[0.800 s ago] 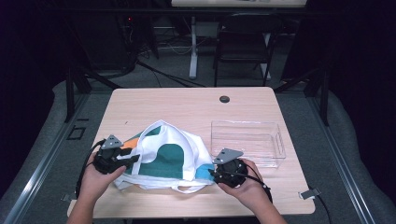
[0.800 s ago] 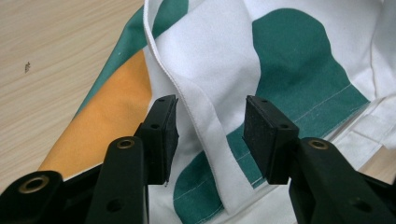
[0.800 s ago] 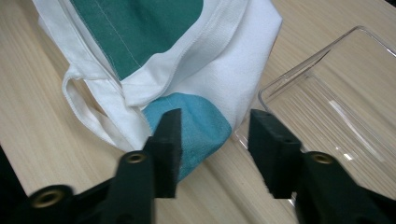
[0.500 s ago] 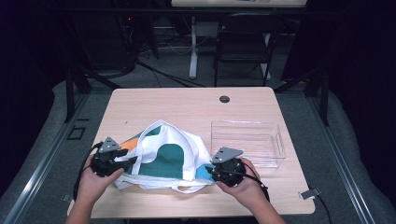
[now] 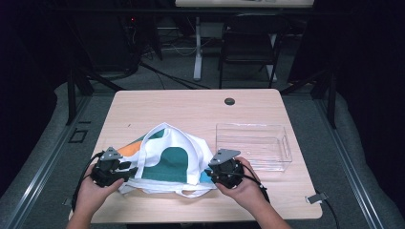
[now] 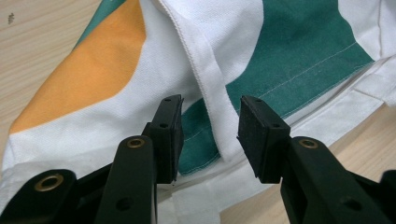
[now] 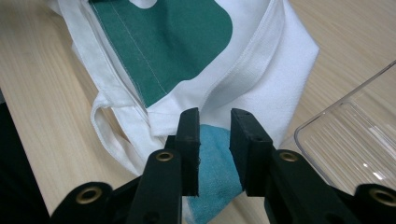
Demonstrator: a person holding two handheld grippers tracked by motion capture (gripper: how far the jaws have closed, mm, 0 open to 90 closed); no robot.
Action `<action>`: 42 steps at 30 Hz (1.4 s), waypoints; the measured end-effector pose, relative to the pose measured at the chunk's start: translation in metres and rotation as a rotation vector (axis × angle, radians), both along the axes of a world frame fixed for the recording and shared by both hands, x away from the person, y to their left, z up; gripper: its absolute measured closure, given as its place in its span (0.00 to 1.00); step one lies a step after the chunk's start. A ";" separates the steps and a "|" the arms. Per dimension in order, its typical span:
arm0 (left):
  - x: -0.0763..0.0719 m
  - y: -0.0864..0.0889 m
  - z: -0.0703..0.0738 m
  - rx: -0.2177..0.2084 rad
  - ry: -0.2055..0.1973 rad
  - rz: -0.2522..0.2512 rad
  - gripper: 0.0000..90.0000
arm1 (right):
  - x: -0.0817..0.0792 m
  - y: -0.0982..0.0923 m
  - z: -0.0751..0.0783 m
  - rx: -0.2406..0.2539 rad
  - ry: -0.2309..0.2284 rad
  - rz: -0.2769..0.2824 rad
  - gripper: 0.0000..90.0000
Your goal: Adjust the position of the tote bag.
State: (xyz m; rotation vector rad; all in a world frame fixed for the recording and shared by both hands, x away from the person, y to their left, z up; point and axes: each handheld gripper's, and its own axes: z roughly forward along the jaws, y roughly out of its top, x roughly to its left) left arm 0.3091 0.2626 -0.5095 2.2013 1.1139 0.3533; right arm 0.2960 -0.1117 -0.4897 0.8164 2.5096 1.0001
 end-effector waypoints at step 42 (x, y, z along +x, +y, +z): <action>0.009 -0.014 -0.019 -0.014 0.076 -0.027 0.70 | -0.002 0.001 -0.006 0.004 0.001 -0.010 0.83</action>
